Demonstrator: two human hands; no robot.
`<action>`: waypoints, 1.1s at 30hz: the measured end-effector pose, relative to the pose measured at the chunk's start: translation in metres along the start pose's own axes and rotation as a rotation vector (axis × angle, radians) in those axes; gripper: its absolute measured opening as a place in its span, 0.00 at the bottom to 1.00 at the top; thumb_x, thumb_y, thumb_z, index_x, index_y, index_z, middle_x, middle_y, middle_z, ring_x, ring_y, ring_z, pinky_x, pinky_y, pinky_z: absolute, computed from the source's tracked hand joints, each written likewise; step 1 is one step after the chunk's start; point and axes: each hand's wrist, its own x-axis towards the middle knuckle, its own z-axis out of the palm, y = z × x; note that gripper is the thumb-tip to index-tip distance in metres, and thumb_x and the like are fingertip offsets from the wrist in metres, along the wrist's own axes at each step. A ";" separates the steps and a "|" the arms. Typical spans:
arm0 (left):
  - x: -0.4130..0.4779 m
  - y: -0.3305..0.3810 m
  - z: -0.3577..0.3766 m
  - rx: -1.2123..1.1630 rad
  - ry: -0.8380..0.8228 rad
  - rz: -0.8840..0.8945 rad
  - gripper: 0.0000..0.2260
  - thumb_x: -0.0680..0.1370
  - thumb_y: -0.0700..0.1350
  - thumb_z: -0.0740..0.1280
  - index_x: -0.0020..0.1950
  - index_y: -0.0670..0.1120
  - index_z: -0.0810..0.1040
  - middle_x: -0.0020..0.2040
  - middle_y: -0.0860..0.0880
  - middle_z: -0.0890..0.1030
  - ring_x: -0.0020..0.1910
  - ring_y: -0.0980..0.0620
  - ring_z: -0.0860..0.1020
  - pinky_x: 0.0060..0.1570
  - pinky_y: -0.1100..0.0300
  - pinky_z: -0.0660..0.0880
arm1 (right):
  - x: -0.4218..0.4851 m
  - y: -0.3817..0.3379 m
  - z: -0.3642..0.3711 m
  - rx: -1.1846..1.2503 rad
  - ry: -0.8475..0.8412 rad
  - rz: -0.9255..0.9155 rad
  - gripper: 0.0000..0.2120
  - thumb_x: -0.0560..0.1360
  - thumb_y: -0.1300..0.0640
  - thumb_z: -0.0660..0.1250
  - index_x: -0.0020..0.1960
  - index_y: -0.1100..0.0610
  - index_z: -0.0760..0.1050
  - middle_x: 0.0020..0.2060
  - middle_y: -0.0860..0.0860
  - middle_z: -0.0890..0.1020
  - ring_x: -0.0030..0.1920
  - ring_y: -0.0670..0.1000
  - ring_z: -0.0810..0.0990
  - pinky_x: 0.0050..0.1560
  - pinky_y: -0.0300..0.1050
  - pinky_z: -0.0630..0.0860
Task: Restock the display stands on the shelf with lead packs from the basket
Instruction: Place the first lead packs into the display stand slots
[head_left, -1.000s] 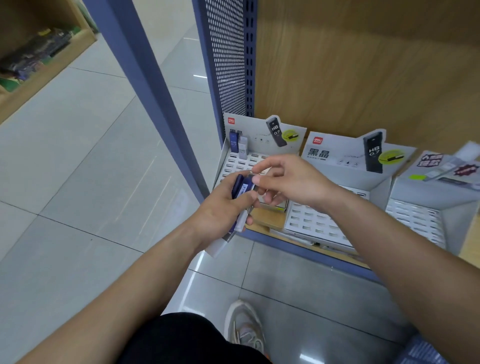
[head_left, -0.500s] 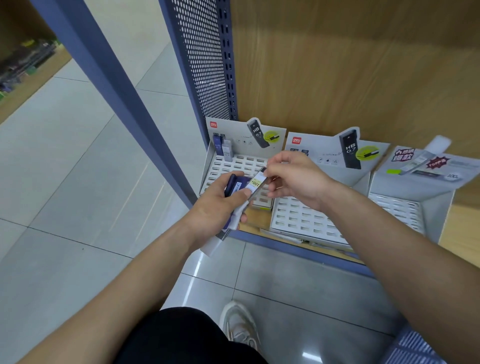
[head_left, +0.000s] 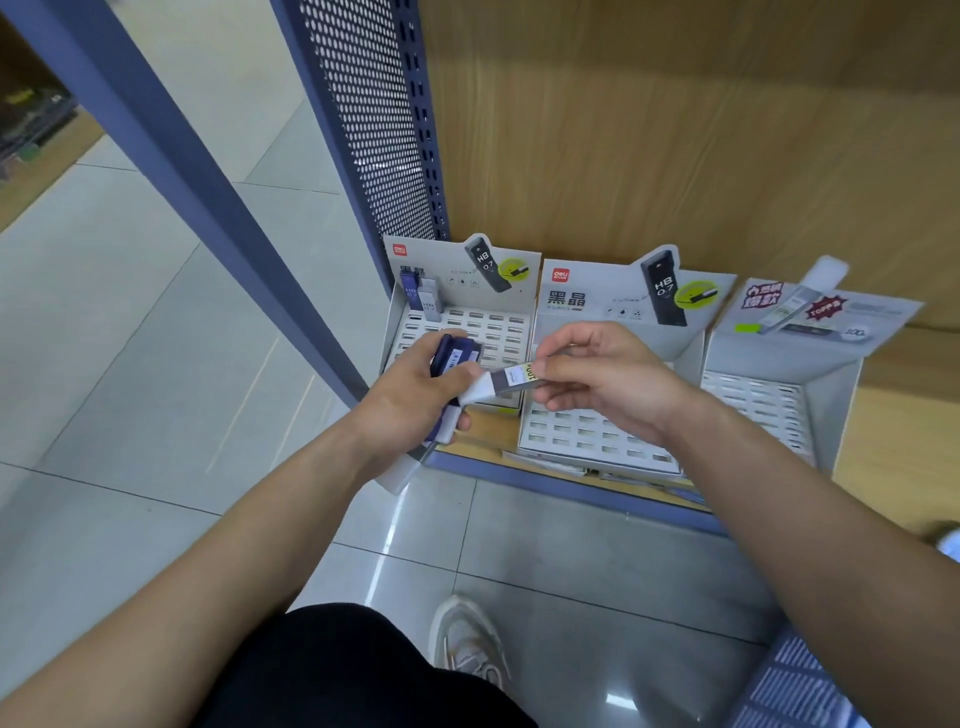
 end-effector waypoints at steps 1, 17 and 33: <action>0.001 0.001 0.002 0.031 -0.018 0.012 0.13 0.83 0.48 0.66 0.67 0.55 0.73 0.56 0.45 0.82 0.35 0.51 0.79 0.38 0.53 0.78 | -0.006 0.004 -0.001 0.062 0.029 0.007 0.05 0.75 0.69 0.70 0.46 0.61 0.76 0.34 0.56 0.83 0.34 0.51 0.84 0.37 0.41 0.81; -0.005 0.056 0.126 0.076 -0.168 0.072 0.07 0.85 0.45 0.62 0.63 0.50 0.73 0.43 0.47 0.79 0.33 0.50 0.77 0.28 0.60 0.75 | -0.133 0.032 -0.090 0.512 0.210 -0.061 0.16 0.70 0.69 0.67 0.58 0.63 0.77 0.37 0.55 0.82 0.40 0.55 0.85 0.50 0.48 0.84; 0.019 0.013 0.254 -0.067 -0.095 0.046 0.09 0.85 0.45 0.63 0.64 0.52 0.73 0.45 0.47 0.81 0.32 0.52 0.78 0.30 0.59 0.76 | -0.157 0.057 -0.183 0.336 0.416 -0.026 0.03 0.78 0.57 0.69 0.46 0.55 0.79 0.44 0.56 0.83 0.43 0.54 0.82 0.54 0.55 0.79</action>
